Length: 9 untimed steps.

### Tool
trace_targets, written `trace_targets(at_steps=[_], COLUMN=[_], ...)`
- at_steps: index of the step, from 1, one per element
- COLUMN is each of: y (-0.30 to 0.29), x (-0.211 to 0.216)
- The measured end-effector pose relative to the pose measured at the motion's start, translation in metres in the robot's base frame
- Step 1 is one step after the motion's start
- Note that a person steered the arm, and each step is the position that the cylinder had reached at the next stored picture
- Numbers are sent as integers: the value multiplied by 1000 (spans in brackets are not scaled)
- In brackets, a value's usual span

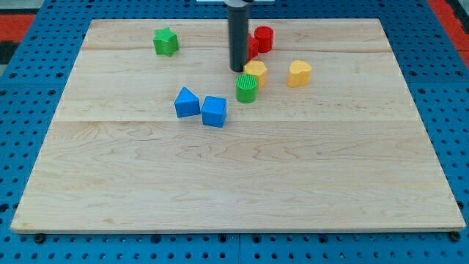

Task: Move the yellow hexagon towards the right center

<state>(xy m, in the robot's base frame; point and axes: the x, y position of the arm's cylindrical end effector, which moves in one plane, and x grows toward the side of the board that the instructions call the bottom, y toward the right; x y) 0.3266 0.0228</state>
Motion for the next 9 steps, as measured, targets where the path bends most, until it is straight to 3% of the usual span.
trace_targets(at_steps=[2, 4, 6, 7, 9], y=[76, 69, 33, 39, 141], x=[11, -3, 12, 39, 73])
